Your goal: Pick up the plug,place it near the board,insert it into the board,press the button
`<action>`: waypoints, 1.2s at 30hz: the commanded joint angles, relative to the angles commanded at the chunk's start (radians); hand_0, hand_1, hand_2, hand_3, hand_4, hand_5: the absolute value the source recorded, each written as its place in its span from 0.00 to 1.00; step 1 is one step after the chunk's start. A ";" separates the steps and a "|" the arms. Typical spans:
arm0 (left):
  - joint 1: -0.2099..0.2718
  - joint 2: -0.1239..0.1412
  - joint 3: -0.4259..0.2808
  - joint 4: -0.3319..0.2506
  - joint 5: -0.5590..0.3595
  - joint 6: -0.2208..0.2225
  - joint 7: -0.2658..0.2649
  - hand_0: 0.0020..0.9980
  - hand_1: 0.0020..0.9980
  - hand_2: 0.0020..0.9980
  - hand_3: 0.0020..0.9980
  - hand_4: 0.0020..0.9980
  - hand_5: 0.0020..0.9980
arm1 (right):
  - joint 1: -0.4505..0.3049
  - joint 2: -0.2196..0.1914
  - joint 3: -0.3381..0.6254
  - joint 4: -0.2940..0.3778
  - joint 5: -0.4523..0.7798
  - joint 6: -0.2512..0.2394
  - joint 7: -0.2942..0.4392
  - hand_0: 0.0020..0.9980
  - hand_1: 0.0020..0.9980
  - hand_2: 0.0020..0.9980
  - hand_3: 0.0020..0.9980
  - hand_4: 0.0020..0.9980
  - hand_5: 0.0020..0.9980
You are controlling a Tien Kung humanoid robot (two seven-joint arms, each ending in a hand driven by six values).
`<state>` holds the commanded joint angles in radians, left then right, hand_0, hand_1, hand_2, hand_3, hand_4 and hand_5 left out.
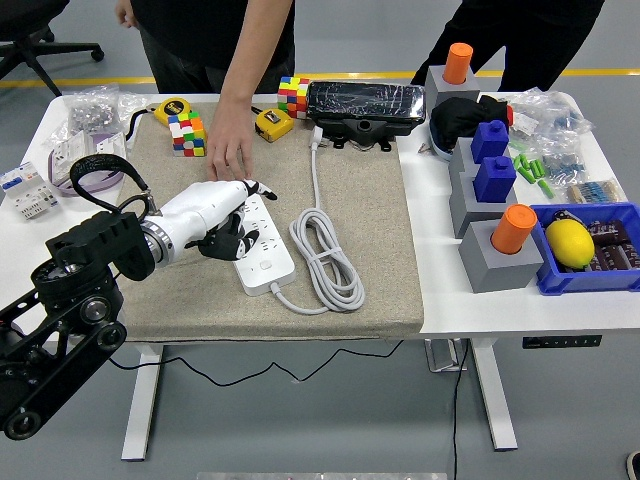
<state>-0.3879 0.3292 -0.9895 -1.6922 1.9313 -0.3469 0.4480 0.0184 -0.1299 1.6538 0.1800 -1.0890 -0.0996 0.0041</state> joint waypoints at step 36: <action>0.026 -0.022 0.090 0.156 0.001 -0.014 -0.024 0.17 0.02 0.14 0.88 0.54 0.00 | 0.008 -0.003 0.012 0.000 -0.007 -0.002 0.001 0.82 0.79 0.77 0.80 1.00 1.00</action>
<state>-0.3621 0.3073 -0.8994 -1.5362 1.9322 -0.3608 0.4238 0.0261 -0.1328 1.6661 0.1800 -1.0956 -0.1021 0.0052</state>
